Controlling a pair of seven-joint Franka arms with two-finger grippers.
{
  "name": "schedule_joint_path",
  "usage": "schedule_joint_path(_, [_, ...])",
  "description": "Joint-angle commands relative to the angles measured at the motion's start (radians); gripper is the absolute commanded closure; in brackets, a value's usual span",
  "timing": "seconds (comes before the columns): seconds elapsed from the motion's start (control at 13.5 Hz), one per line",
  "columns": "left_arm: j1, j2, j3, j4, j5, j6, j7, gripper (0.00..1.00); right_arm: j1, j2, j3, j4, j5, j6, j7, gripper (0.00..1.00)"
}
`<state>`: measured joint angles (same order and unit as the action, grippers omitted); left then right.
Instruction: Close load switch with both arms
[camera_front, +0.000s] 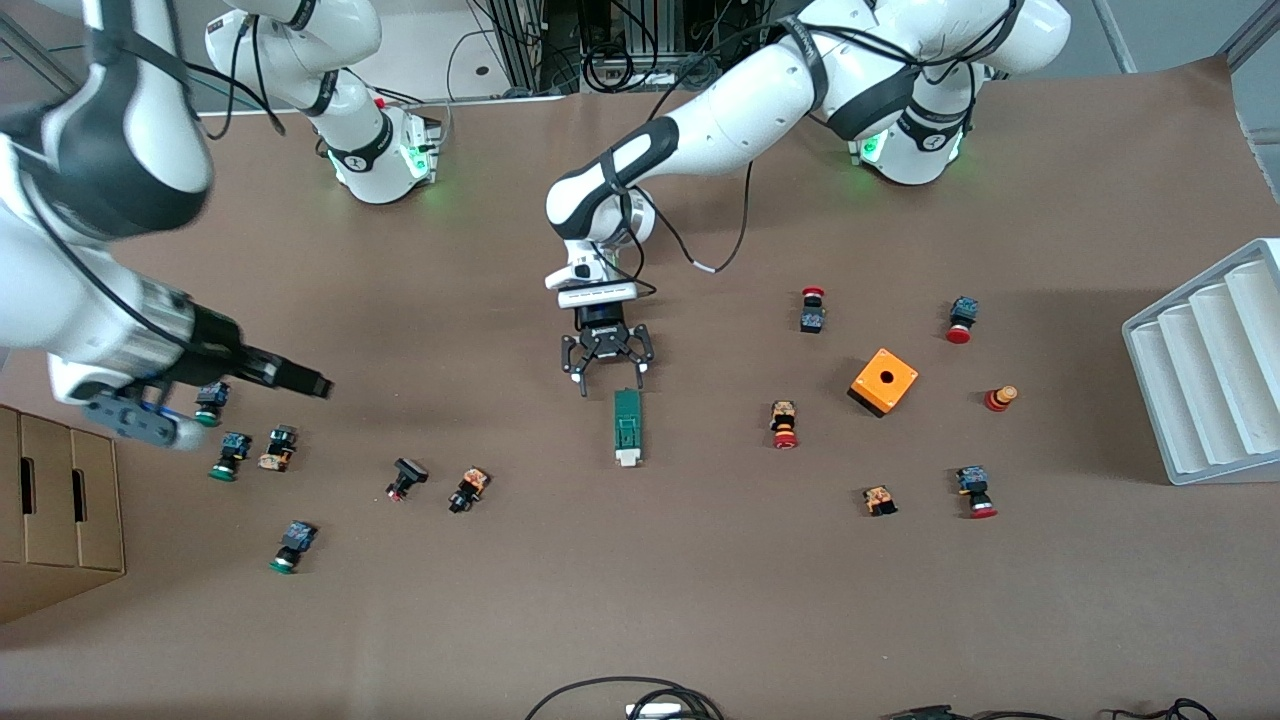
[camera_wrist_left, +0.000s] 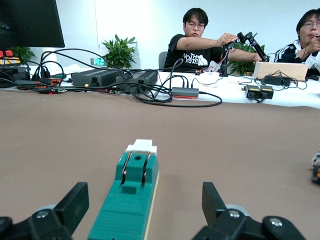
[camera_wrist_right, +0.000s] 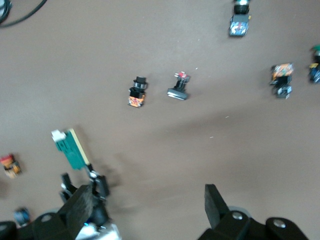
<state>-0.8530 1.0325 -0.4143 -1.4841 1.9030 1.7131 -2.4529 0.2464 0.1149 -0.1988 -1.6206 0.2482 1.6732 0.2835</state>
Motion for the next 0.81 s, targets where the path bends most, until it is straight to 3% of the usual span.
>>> schedule_joint_path(0.0, [0.002,-0.090,-0.004,-0.034,-0.064,0.049,0.028,0.00,-0.070,-0.082,0.010,-0.041,-0.056,-0.035,-0.211,0.00])
schedule_joint_path(0.15, [0.003,-0.150,-0.004,-0.060,-0.140,0.062,0.107,0.00,-0.110,-0.131,-0.001,-0.057,-0.099,-0.046,-0.367,0.00])
schedule_joint_path(0.44, [0.023,-0.230,-0.004,-0.068,-0.182,0.178,0.164,0.00,-0.119,-0.169,-0.099,-0.076,-0.142,-0.038,-0.601,0.00])
schedule_joint_path(0.74, [0.049,-0.322,-0.003,-0.070,-0.315,0.255,0.332,0.00,-0.119,-0.152,-0.110,-0.062,-0.175,-0.047,-0.606,0.00])
